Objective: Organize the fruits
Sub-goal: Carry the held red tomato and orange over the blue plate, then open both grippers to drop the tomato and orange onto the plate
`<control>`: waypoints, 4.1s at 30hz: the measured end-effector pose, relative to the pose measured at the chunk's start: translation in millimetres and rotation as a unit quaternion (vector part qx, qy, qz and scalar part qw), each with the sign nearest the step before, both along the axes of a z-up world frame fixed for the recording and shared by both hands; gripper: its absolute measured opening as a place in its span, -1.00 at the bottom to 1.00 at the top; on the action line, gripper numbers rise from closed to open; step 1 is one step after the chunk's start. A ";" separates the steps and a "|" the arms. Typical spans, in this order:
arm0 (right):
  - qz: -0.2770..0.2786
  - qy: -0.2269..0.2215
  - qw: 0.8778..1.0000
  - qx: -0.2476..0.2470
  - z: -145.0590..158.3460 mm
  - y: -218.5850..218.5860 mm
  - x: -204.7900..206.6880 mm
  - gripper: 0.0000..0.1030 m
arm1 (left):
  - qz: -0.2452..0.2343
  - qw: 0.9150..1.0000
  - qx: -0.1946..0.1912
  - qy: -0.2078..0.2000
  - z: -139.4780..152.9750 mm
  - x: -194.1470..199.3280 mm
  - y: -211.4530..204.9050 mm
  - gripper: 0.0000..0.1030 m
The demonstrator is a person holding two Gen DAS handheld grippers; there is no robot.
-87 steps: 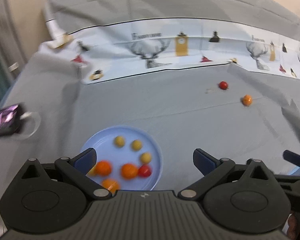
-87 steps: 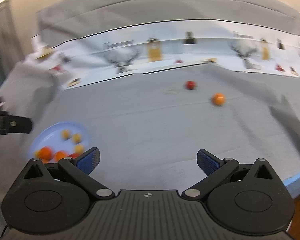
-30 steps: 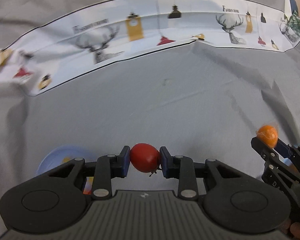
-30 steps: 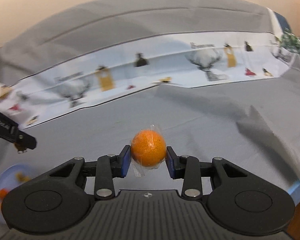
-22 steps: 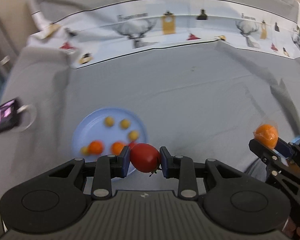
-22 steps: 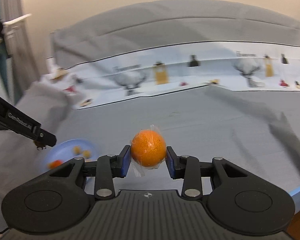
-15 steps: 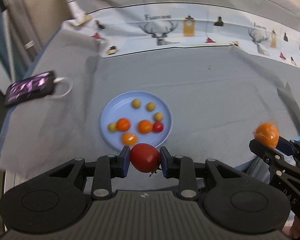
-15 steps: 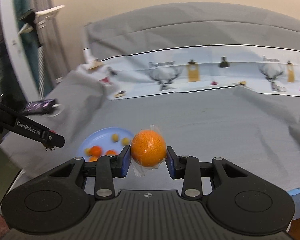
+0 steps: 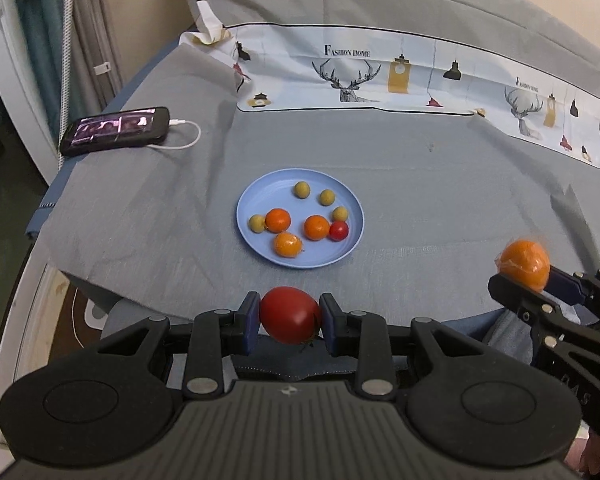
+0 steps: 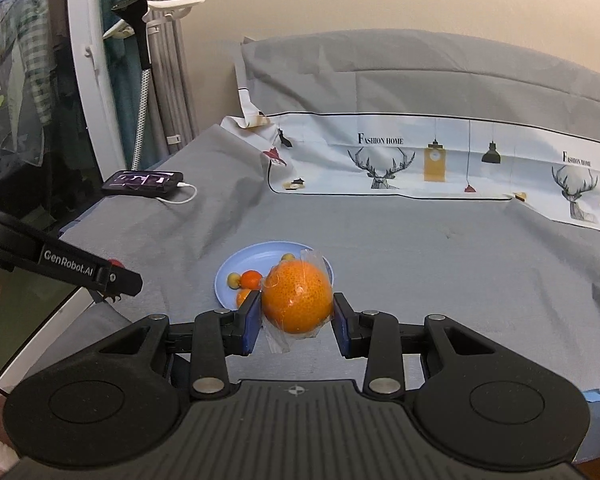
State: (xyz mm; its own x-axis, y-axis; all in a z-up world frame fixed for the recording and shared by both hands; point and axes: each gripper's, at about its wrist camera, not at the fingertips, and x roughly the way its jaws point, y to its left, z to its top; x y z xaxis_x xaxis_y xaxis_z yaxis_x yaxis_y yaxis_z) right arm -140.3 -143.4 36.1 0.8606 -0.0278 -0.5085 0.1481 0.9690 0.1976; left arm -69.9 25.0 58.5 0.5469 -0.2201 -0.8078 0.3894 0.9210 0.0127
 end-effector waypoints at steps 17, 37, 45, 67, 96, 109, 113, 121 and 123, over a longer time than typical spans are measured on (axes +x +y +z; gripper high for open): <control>-0.003 0.027 1.000 0.004 -9.1 0.5 5.9 -0.25 | 0.002 1.000 -0.006 0.014 -13.9 10.5 2.6 -0.32; -0.002 0.048 0.999 0.000 -13.3 5.0 19.0 -0.25 | 0.007 1.000 -0.006 0.027 -23.7 23.4 5.7 -0.32; -0.003 0.054 0.999 -0.003 -14.5 5.7 25.7 -0.25 | 0.011 0.999 -0.008 0.031 -26.1 30.2 6.7 -0.32; 0.010 0.075 0.997 0.001 -24.0 0.9 75.3 -0.25 | 0.026 0.998 -0.002 0.050 -38.3 82.3 -2.1 -0.32; 0.034 0.111 0.993 0.026 -67.1 -15.9 189.2 -0.25 | 0.030 0.996 0.017 0.080 -84.0 198.2 -47.9 -0.32; 0.047 0.123 0.991 0.021 -86.7 -16.9 229.9 -0.25 | 0.031 0.995 0.030 0.090 -113.3 235.6 -61.3 -0.32; 0.051 0.130 0.990 0.016 -94.8 -16.5 240.3 -0.25 | 0.030 0.994 0.037 0.093 -124.5 245.2 -65.1 -0.32; 0.060 0.144 0.988 0.013 -109.1 -12.7 258.5 -0.25 | 0.023 0.995 0.051 0.086 -143.7 254.8 -69.4 -0.32; 0.065 0.139 0.988 0.017 -110.2 -13.0 261.2 -0.23 | 0.012 0.996 0.048 0.075 -141.8 253.3 -70.0 0.09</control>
